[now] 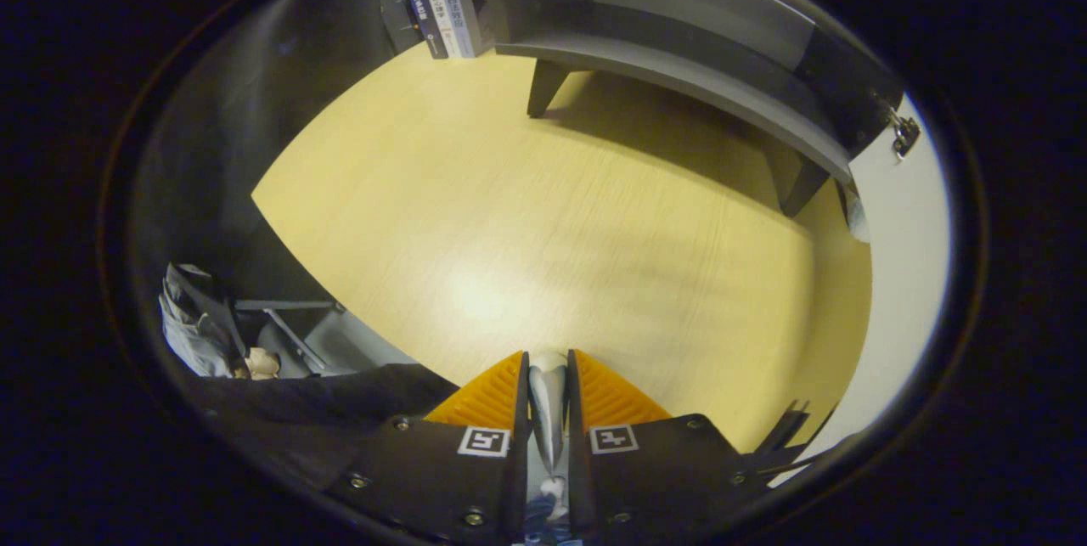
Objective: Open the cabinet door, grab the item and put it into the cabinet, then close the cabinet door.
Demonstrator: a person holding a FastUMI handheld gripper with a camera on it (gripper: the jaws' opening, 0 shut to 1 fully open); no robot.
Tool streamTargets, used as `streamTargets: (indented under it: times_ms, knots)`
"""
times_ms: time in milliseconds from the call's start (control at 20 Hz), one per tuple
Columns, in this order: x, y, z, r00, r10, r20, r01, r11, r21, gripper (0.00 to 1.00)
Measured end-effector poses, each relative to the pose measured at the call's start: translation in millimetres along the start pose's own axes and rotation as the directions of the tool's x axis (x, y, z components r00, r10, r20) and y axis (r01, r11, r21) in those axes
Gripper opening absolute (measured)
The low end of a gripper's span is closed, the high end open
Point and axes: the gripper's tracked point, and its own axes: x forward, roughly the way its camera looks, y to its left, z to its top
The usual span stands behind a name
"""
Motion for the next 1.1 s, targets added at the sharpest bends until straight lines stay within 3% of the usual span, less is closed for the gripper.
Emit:
streamTargets:
  times_ms: [400,700,1100]
  knots:
    - [-107,-34,93,0.986,-0.039,0.165,0.026,0.996,0.08,0.2]
    - [-195,-67,183,0.932,-0.096,0.35,0.069,0.994,0.088,0.2]
    - [-242,-113,259,0.877,-0.142,0.459,0.06,0.98,0.188,0.2]
